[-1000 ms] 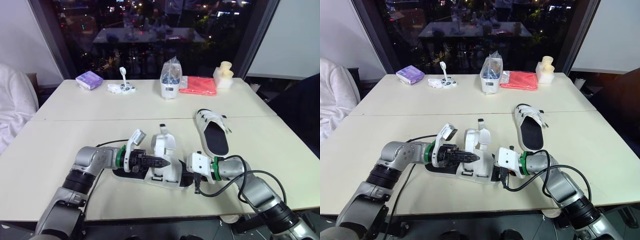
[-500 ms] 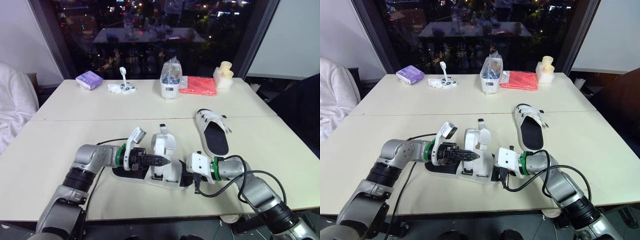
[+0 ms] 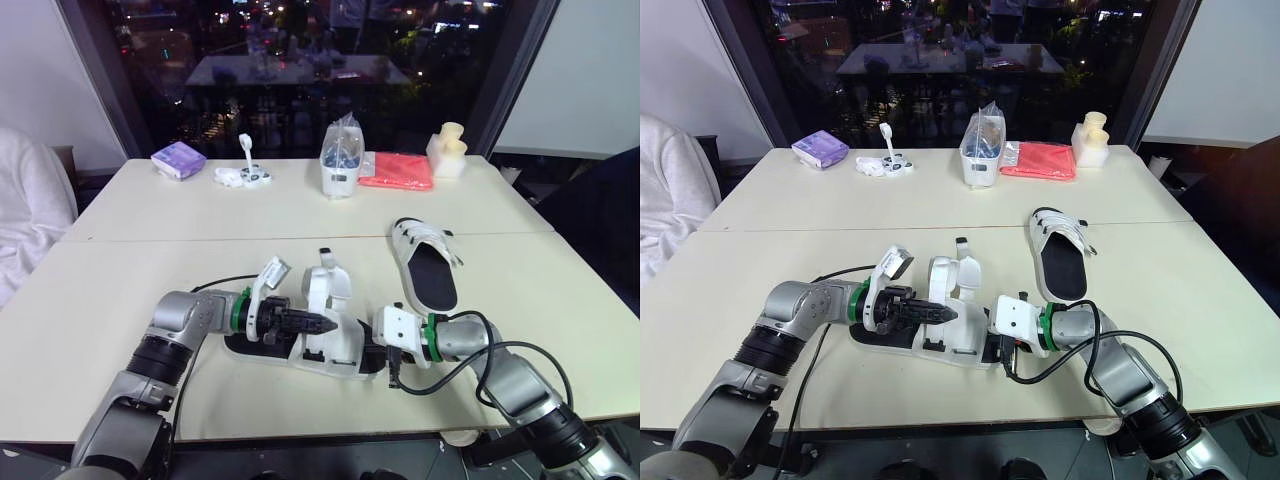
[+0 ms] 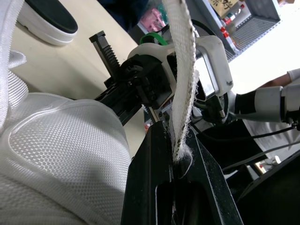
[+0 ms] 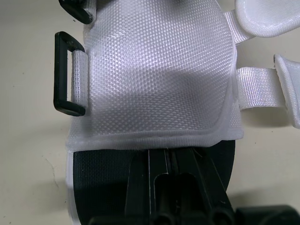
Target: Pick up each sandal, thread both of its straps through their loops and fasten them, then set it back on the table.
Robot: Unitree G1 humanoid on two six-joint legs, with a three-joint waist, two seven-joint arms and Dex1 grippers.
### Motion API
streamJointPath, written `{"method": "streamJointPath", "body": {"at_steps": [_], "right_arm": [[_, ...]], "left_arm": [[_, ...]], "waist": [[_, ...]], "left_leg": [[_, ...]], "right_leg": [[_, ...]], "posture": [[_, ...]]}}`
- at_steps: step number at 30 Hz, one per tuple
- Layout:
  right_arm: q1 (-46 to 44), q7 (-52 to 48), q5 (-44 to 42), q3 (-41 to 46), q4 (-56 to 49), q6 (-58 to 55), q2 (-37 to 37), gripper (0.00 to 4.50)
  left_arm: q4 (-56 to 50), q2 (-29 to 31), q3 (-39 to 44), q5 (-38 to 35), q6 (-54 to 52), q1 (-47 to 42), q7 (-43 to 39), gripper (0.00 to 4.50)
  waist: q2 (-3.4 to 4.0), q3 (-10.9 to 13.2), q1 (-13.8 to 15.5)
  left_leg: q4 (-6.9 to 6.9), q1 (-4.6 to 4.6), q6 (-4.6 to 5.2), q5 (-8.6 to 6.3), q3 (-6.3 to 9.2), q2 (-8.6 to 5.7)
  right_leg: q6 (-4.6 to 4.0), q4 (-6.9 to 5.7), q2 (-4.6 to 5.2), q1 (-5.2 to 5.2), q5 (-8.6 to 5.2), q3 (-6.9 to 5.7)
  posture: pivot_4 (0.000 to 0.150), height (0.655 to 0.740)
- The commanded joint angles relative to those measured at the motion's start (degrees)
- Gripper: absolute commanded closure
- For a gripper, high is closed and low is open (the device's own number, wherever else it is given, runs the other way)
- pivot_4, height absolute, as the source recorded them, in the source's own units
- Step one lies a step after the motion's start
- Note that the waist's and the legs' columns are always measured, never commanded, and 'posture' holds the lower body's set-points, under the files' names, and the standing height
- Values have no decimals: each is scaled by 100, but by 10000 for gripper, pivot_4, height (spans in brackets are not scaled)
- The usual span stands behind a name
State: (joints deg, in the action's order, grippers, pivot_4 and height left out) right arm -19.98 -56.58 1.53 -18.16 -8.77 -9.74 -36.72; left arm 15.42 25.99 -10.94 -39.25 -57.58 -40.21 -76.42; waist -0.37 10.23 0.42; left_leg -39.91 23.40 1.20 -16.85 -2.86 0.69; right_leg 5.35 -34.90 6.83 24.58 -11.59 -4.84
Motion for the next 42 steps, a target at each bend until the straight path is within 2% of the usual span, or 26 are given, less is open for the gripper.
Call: {"method": "streamJointPath", "body": {"at_steps": [1,14,19,22,29,30,38,42], "right_arm": [[125,-7,173,-153,138,-190,-48,45000],[113,-7,184,-164,149,-191,-48,45000],[107,0,190,-180,157,-189,-31,45000],[106,1,194,-183,168,-179,-30,45000],[66,1,205,-194,248,-129,-26,45000],[58,3,206,-197,267,-117,-25,45000],[29,17,209,-219,374,-28,-15,45000],[5,28,238,-247,424,17,-5,45000]], "left_arm": [[-99,20,-46,69,151,-51,-166,44585],[-454,220,-561,945,1777,499,-685,44585],[-368,236,-556,1086,2048,552,-737,44585],[-363,330,-527,1094,1867,520,-713,36425],[-881,984,-287,977,1867,815,-914,1516],[-994,1109,-200,895,1784,874,-931,229],[-2626,2219,372,99,1164,1966,-1141,229],[-3009,2009,352,126,1311,2384,-684,229]], "waist": [[0,0,0],[1,0,0],[1,0,-3],[1,0,-7],[2,-1,-21],[3,-1,-23],[5,0,-95],[6,1,-94]], "left_leg": [[0,0,0,0,0,0],[5,0,-1,0,0,2],[18,0,0,0,-1,5],[23,0,0,0,-2,5],[28,0,0,0,-3,6],[29,0,0,0,-3,7],[55,-2,-1,0,-5,9],[60,-3,-2,0,-6,8]], "right_leg": [[0,0,0,0,0,0],[-4,11,1,1,2,0],[-14,36,-1,-2,10,-4],[-14,42,-3,-3,10,-5],[-13,48,-4,-3,10,-6],[-13,48,-4,-3,10,-7],[-14,70,-3,0,11,-7],[-14,73,-2,0,11,-7]], "posture": [[1500,7400],[1500,7400],[1500,7400],[1500,7400],[1500,7400],[1500,7400],[1500,7400],[1500,7400]]}}
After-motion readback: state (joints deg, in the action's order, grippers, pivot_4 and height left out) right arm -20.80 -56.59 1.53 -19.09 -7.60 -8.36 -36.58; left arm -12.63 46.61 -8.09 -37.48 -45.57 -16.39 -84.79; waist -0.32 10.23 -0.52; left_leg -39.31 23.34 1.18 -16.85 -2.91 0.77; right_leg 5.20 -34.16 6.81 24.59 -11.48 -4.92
